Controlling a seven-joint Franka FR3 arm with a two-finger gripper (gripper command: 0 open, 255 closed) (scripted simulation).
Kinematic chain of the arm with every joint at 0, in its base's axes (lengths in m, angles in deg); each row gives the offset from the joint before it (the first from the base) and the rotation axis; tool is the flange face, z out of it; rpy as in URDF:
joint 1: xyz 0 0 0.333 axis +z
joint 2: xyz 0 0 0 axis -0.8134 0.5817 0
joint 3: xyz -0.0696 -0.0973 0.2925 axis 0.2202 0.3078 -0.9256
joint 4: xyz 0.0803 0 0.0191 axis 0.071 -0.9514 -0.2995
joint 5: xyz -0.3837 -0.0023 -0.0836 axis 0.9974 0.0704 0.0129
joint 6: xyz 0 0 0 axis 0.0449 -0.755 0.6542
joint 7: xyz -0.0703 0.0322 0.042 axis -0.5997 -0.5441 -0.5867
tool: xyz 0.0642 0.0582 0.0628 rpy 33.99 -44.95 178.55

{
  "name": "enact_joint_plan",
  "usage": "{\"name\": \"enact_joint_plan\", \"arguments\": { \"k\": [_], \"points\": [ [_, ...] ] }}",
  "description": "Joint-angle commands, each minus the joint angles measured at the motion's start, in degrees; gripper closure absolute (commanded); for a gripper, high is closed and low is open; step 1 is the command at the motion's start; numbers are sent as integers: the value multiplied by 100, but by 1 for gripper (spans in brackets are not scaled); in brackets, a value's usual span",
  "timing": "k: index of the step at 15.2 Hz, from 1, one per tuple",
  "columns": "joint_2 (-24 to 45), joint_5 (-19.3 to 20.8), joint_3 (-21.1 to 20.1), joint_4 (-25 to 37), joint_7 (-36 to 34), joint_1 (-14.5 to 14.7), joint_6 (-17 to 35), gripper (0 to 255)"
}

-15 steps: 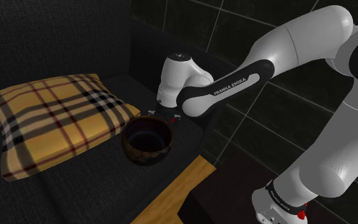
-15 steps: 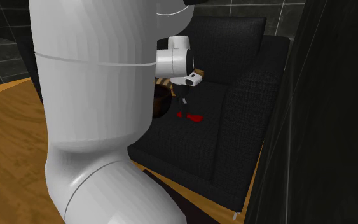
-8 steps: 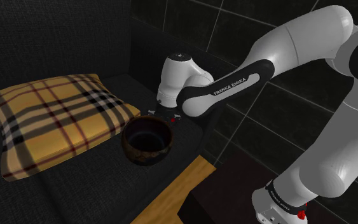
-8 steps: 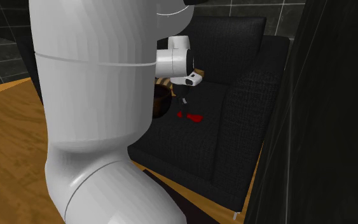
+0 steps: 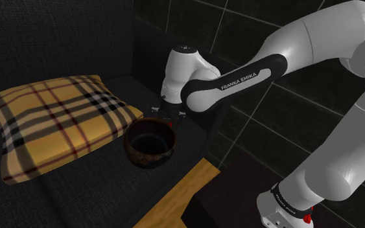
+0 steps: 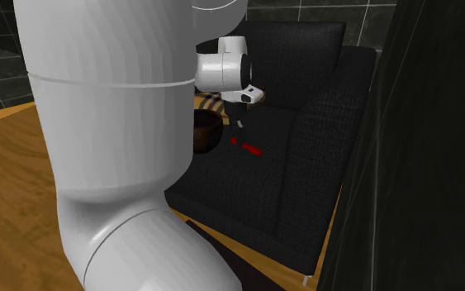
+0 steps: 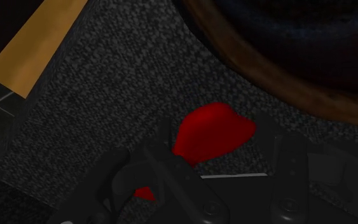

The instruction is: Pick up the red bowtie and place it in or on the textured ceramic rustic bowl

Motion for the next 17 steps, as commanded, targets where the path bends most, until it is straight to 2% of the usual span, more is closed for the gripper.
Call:
{"name": "enact_joint_plan", "arguments": {
  "k": [1,17],
  "points": [
    [-114,-100,-24,53,69,-15,-149,255],
    [-788,-626,-63,641,477,-78,-1293,255]
  ]
}}
